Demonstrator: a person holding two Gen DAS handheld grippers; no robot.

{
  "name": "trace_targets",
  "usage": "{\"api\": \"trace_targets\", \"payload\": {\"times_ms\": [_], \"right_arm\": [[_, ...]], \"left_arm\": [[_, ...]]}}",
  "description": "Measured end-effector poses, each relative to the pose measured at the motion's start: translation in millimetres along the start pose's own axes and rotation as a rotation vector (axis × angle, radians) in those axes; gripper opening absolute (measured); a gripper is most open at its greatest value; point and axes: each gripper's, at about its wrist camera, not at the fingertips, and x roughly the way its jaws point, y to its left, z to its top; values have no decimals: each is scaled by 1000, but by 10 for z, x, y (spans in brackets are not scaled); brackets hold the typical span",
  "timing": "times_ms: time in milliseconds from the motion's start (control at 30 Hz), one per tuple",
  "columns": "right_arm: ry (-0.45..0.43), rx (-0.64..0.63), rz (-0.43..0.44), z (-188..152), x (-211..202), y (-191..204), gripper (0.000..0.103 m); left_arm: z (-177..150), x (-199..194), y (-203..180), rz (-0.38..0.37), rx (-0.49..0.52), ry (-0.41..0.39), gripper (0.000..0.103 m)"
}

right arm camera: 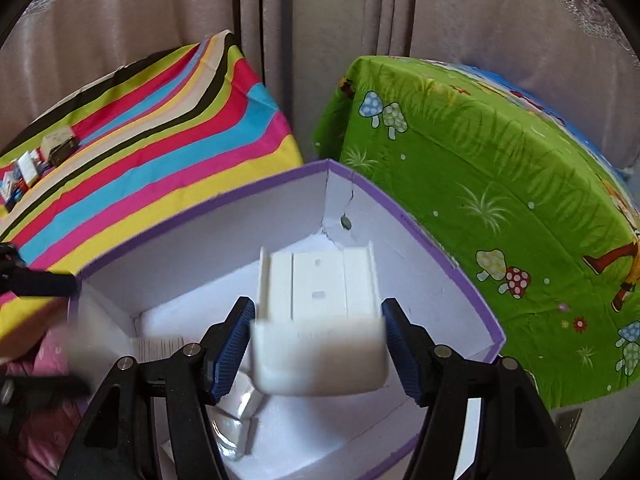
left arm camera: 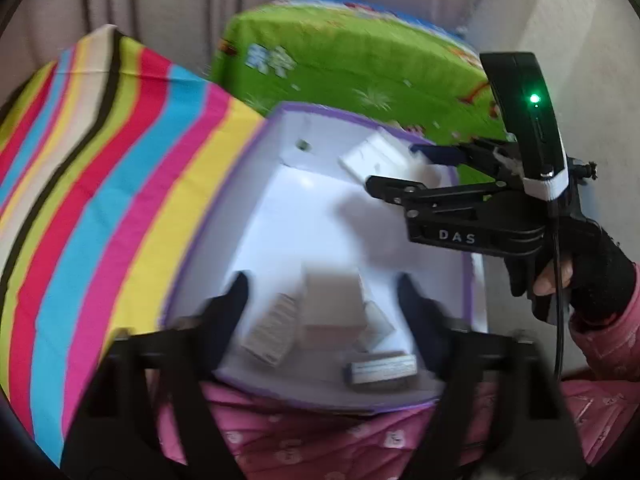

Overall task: Organize rigid objects
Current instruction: 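Open both tools to drop the holder and box into the storage box, then move both open tools back toward the striped table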

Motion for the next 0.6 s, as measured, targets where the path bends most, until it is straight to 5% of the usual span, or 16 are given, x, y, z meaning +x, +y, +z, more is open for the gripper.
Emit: {"api": "trace_targets", "payload": {"times_ms": [133, 300, 500, 600], "right_arm": [[-23, -38, -13, 205, -23, 214, 67], [-59, -181, 58, 469, -88, 754, 67], [-25, -363, 240, 633, 17, 1736, 68], [-5, -464, 332, 668, 105, 2318, 68]], "left_arm": [[-124, -237, 386, 92, -87, -67, 85], [-628, -614, 1197, 343, -251, -124, 86], [-1420, -1128, 2139, 649, -534, -113, 86], [-1712, -1366, 2402, 769, -598, -130, 87]]}}
